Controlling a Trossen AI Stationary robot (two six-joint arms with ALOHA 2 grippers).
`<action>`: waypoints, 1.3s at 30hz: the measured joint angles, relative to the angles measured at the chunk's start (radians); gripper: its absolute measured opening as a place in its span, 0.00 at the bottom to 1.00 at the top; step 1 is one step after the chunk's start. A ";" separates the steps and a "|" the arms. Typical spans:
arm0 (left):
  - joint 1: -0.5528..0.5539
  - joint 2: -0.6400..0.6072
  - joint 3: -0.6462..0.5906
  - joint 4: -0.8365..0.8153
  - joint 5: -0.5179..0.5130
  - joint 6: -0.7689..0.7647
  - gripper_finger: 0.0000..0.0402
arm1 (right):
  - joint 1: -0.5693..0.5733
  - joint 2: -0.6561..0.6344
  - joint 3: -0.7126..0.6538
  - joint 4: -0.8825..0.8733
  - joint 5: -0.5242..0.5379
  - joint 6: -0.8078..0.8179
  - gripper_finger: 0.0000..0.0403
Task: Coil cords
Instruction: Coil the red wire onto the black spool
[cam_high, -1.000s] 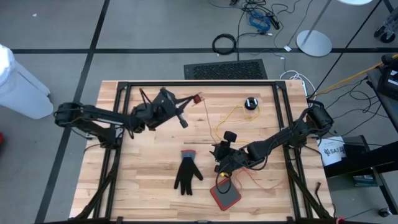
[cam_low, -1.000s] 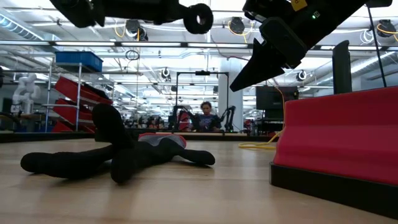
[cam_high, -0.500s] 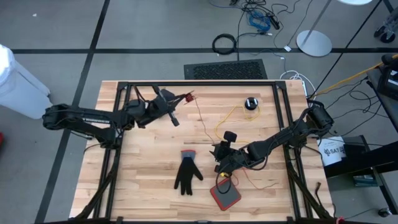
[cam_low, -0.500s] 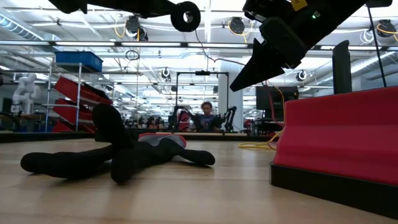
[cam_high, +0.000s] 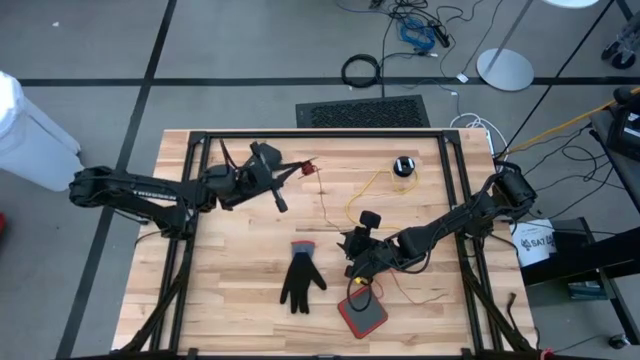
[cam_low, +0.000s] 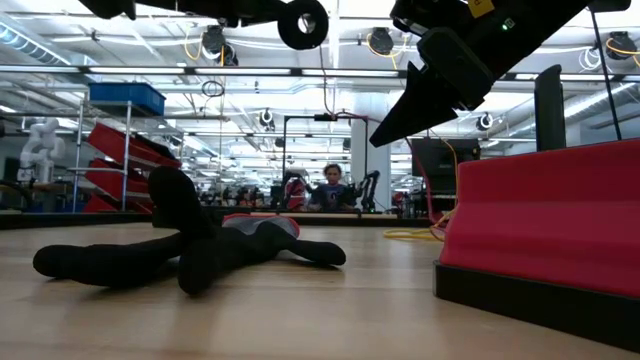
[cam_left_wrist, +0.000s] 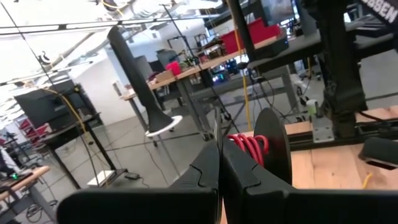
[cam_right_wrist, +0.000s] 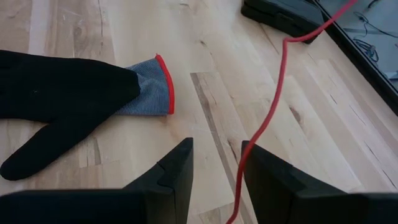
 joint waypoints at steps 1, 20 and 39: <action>-0.005 0.000 0.000 0.000 0.000 0.000 0.00 | 0.000 0.000 0.000 0.000 0.000 0.000 0.31; -0.111 0.048 0.000 -0.027 0.026 -0.054 0.00 | 0.000 0.000 0.000 0.000 0.002 0.000 0.31; -0.210 0.090 -0.001 -0.012 0.010 -0.080 0.00 | -0.013 0.001 0.001 0.246 -0.022 -0.192 0.31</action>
